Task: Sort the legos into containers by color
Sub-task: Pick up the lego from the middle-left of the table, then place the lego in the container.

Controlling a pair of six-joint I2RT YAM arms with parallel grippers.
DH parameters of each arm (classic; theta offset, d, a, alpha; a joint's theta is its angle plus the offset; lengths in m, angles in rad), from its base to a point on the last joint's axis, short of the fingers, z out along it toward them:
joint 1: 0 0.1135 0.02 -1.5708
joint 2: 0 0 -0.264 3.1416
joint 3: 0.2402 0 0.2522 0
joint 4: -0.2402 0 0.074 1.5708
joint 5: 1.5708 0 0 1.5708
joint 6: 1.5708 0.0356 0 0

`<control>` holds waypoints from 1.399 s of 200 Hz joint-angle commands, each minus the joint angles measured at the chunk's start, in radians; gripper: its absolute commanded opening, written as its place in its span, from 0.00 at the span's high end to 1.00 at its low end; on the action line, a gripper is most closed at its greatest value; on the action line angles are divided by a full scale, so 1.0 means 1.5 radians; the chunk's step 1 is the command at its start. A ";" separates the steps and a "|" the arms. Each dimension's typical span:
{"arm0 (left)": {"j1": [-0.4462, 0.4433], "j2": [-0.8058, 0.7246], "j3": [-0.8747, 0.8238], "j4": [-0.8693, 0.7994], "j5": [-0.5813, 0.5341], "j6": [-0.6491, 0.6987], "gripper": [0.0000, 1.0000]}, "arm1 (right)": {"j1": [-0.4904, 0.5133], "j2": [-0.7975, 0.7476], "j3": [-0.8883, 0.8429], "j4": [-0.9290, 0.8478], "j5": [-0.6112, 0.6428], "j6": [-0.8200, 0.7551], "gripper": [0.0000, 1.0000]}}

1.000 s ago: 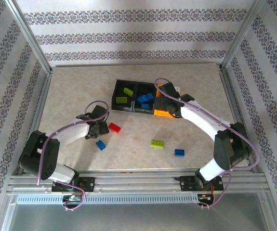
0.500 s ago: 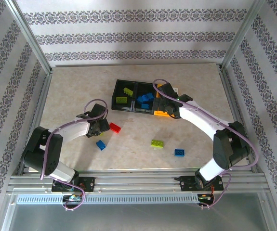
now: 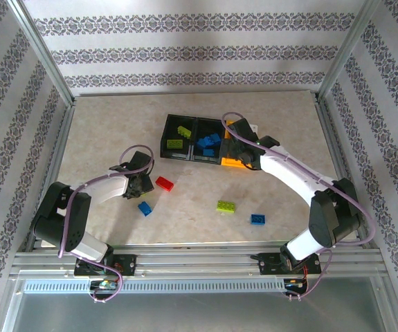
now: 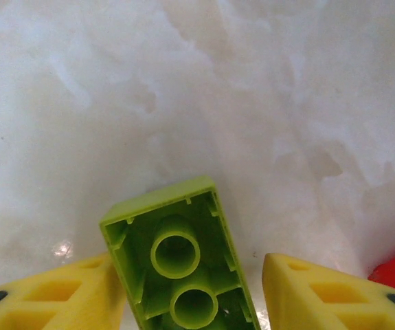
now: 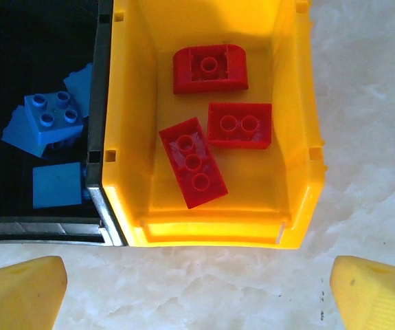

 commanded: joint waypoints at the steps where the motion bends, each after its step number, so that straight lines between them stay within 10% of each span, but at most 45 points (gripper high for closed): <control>1: 0.007 -0.005 -0.015 -0.013 0.003 0.004 0.50 | 0.008 -0.031 -0.024 -0.009 0.024 0.024 0.02; 167: -0.003 -0.020 0.121 0.012 0.009 0.131 0.67 | 0.097 -0.135 -0.153 -0.132 0.062 0.200 0.02; 280: -0.039 0.233 0.479 -0.010 0.045 0.265 0.67 | 0.204 -0.194 -0.236 -0.273 0.065 0.432 0.02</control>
